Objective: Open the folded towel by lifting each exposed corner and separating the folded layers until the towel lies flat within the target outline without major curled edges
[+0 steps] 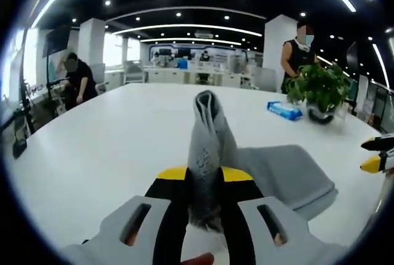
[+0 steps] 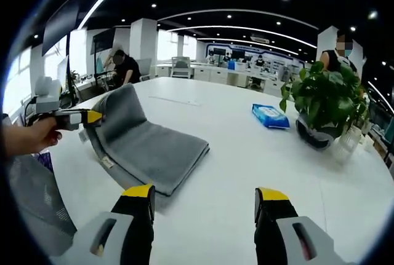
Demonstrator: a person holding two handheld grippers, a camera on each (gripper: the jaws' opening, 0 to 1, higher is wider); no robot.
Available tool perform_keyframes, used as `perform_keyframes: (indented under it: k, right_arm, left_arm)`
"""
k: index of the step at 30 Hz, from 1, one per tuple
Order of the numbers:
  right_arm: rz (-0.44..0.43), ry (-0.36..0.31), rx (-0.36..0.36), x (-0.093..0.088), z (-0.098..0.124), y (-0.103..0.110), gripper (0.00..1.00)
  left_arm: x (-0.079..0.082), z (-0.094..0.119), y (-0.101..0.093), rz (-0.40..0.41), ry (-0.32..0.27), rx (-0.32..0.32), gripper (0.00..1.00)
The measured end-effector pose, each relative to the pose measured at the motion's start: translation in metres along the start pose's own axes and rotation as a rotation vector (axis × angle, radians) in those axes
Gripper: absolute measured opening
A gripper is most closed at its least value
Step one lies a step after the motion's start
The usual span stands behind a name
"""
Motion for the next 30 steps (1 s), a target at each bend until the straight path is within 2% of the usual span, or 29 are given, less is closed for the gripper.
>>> perform_keyframes:
  k: [10, 19, 30]
  right_arm:
    - [0.008, 0.017, 0.001, -0.004, 0.0, 0.0, 0.65]
    - [0.007, 0.024, -0.001, -0.005, 0.0, -0.001, 0.64]
    - [0.002, 0.024, 0.025, -0.005, -0.004, 0.005, 0.64]
  left_arm:
    - [-0.013, 0.007, 0.015, 0.035, 0.03, 0.048, 0.17]
    - [-0.019, 0.013, 0.038, 0.035, 0.062, 0.146, 0.15]
    - [-0.024, 0.013, 0.04, 0.065, 0.075, 0.166, 0.15]
Point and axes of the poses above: the point that each gripper's makers call its tool centre point, and the gripper's own axes: z roughly backward along the fingers, y roughly to its left, x roughly out of its top, the point moved 2 cm from there along z, roughly backward along the fingers, and after that the axes turned 12 degrees about -y, right-handed, at the moved point
